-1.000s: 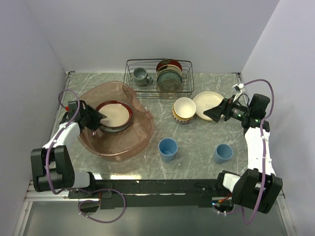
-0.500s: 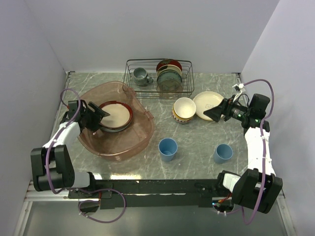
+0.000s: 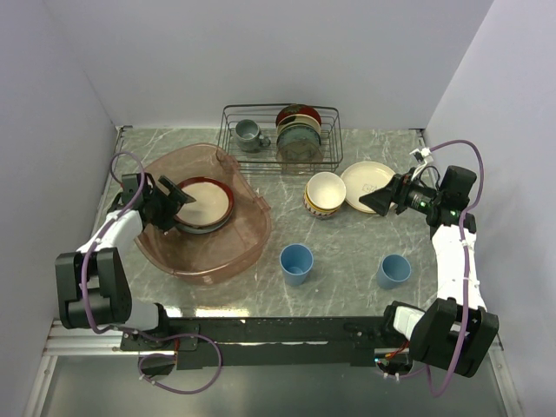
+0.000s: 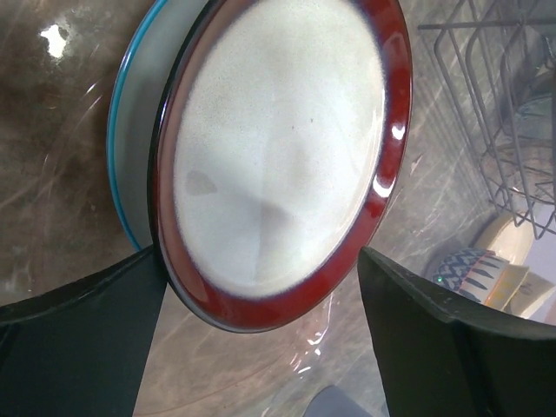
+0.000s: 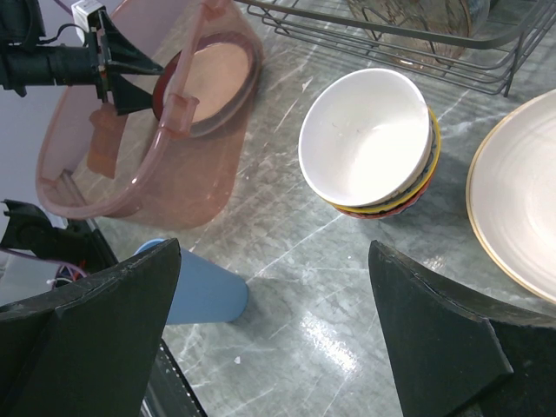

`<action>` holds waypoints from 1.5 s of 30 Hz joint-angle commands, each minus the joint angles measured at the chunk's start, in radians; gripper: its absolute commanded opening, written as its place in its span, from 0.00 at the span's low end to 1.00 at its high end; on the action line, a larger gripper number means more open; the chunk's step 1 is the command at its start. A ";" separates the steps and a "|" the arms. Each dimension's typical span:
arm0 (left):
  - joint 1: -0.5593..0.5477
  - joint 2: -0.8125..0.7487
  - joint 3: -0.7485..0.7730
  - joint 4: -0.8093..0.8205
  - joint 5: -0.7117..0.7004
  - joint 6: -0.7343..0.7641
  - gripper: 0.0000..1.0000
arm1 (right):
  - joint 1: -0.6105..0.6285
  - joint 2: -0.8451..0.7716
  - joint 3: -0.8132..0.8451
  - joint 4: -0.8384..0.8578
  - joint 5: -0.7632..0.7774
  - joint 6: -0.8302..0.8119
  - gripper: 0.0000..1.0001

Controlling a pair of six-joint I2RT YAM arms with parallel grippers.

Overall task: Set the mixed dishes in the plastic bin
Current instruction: Place the plate in the plastic bin.

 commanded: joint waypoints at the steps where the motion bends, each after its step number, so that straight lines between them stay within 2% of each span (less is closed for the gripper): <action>1: 0.005 0.013 0.034 -0.015 -0.022 0.006 0.94 | -0.005 -0.022 0.022 0.011 -0.004 -0.015 0.96; 12: 0.003 0.051 0.113 -0.135 -0.142 0.032 0.96 | -0.005 -0.020 0.022 0.012 -0.002 -0.014 0.96; 28: -0.034 0.054 0.269 -0.263 -0.220 0.115 0.97 | -0.005 -0.020 0.022 0.009 0.001 -0.018 0.96; 37: -0.034 -0.151 0.254 -0.195 -0.093 0.244 0.97 | -0.005 -0.011 0.031 -0.014 0.041 -0.057 0.96; 45: -0.032 -0.490 0.085 -0.052 -0.063 0.345 0.99 | -0.026 -0.025 0.019 -0.014 0.177 -0.121 0.97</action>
